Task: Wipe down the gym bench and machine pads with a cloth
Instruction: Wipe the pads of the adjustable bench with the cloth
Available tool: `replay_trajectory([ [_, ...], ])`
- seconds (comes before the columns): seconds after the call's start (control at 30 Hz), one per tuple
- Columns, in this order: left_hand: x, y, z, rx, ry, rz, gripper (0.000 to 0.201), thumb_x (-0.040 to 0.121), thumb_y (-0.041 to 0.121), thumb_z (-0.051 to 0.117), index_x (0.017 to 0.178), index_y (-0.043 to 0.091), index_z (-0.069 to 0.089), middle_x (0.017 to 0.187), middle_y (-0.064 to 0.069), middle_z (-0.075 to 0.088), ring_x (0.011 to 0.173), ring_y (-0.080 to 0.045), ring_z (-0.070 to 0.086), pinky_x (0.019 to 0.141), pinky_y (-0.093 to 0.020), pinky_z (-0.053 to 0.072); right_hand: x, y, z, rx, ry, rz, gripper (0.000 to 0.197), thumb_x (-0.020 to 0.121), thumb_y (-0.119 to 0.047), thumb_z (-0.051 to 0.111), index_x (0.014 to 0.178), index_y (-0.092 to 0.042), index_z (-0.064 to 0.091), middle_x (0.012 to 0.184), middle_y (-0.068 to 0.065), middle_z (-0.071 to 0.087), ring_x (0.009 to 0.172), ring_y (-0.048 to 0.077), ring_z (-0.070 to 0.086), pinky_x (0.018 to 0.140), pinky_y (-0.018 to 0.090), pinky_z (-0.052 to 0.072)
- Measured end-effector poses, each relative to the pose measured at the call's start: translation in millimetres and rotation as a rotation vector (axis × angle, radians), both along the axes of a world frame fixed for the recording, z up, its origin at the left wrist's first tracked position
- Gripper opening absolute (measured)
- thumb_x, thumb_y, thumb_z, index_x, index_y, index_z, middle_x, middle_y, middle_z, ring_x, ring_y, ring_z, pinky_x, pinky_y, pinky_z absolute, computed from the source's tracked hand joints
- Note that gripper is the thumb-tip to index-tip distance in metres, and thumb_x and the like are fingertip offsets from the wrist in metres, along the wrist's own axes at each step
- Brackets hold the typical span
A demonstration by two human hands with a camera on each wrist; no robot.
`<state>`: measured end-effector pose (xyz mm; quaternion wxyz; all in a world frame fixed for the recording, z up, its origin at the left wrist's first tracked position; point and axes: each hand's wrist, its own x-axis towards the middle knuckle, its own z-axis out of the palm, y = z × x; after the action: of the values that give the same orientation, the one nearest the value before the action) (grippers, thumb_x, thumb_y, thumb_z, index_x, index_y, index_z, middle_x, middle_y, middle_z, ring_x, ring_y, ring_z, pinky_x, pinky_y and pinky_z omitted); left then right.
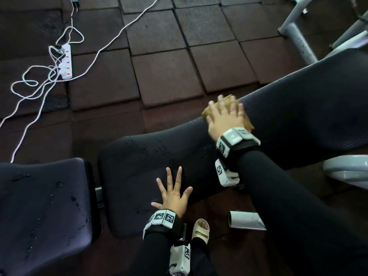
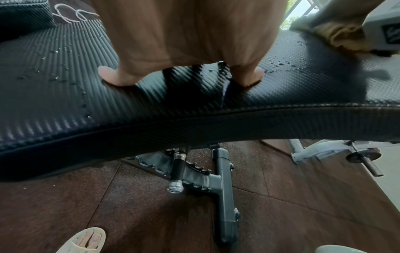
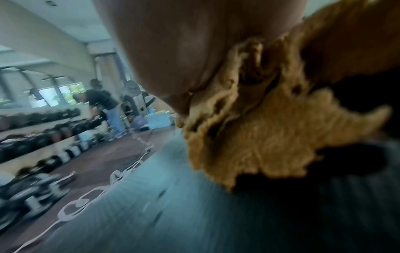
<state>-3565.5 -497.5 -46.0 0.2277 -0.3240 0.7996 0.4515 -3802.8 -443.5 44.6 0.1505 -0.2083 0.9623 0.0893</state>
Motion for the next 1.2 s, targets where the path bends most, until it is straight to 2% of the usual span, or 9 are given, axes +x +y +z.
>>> replay_trajectory([
  [0.1,0.9,-1.5,1.0,0.016,-0.003,-0.010,0.068,0.090,0.060,0.042,0.118,0.077,-0.018,0.131,0.044,-0.040,0.136,-0.014,-0.036,0.094,-0.081,-0.003,45.2,6.7,-16.4,-0.004,-0.097,0.175,0.057,0.099,-0.039,0.028,0.150,-0.036,0.001,0.158,-0.004,-0.012,0.144,0.028,-0.017,0.113,0.046,-0.014],
  [0.23,0.8,-2.5,2.5,0.028,0.002,-0.014,0.067,0.088,0.062,0.040,0.121,0.076,-0.017,0.132,0.044,-0.040,0.135,-0.014,-0.037,0.093,-0.081,-0.005,78.7,49.9,-15.7,-0.017,-0.061,0.140,0.059,0.097,-0.040,0.034,0.147,-0.043,0.003,0.158,-0.011,-0.005,0.145,0.021,-0.011,0.113,0.042,-0.012],
  [0.3,0.3,-2.4,2.9,0.032,-0.003,-0.013,0.067,0.089,0.061,0.041,0.121,0.076,-0.017,0.131,0.044,-0.040,0.135,-0.014,-0.037,0.093,-0.080,-0.006,74.4,72.2,-5.1,-0.020,0.002,0.064,0.059,0.096,-0.042,0.036,0.147,-0.045,0.005,0.158,-0.013,-0.001,0.146,0.020,-0.005,0.113,0.044,-0.007],
  [0.4,0.1,-1.8,1.8,0.035,-0.003,-0.010,0.067,0.090,0.060,0.040,0.121,0.075,-0.017,0.133,0.042,-0.040,0.135,-0.014,-0.038,0.093,-0.079,-0.006,44.7,88.9,14.6,-0.025,0.079,-0.063,0.059,0.097,-0.042,0.034,0.147,-0.044,0.003,0.158,-0.013,-0.006,0.146,0.022,-0.006,0.114,0.049,-0.005],
  [0.57,-0.7,0.5,1.9,0.020,-0.002,0.010,0.070,0.091,0.056,0.043,0.123,0.074,-0.016,0.135,0.041,-0.038,0.135,-0.013,-0.037,0.094,-0.080,-0.007,-13.2,55.0,24.8,-0.047,0.070,-0.180,0.057,0.099,-0.037,0.030,0.150,-0.034,0.003,0.158,-0.004,-0.012,0.144,0.031,-0.013,0.114,0.051,-0.008],
  [0.77,-0.5,0.9,-0.1,0.012,0.005,0.003,0.070,0.091,0.056,0.043,0.119,0.076,-0.019,0.131,0.043,-0.040,0.133,-0.011,-0.038,0.094,-0.080,-0.006,-1.0,-5.5,-1.7,-0.030,-0.051,0.088,0.050,0.098,-0.031,0.035,0.146,-0.026,0.024,0.158,-0.003,0.014,0.145,0.033,-0.006,0.113,0.052,-0.008],
  [0.9,-0.1,0.3,-1.4,0.023,0.010,-0.001,0.068,0.090,0.058,0.042,0.120,0.075,-0.018,0.131,0.043,-0.041,0.132,-0.010,-0.038,0.094,-0.080,-0.006,34.5,-0.3,-22.8,-0.036,-0.079,0.219,0.052,0.099,-0.033,0.032,0.149,-0.031,0.017,0.159,-0.008,0.005,0.145,0.027,-0.011,0.113,0.046,-0.012],
  [1.03,1.2,0.8,-0.6,0.023,0.032,-0.007,0.068,0.090,0.059,0.041,0.125,0.071,-0.016,0.134,0.041,-0.040,0.134,-0.012,-0.038,0.095,-0.079,-0.006,34.9,30.6,-15.9,-0.068,-0.016,0.208,0.054,0.097,-0.038,0.037,0.148,-0.039,0.017,0.157,-0.015,0.004,0.146,0.019,-0.004,0.115,0.041,-0.005],
  [1.2,15.8,-1.9,-3.3,-0.001,0.071,0.012,0.069,0.082,0.071,0.027,0.136,0.061,-0.013,0.142,0.035,-0.035,0.135,-0.003,-0.036,0.103,-0.071,-0.009,-14.4,38.0,10.1,-0.081,0.036,0.069,0.053,0.097,-0.039,0.037,0.148,-0.031,0.021,0.158,-0.011,0.011,0.146,0.022,0.000,0.116,0.044,-0.002],
])
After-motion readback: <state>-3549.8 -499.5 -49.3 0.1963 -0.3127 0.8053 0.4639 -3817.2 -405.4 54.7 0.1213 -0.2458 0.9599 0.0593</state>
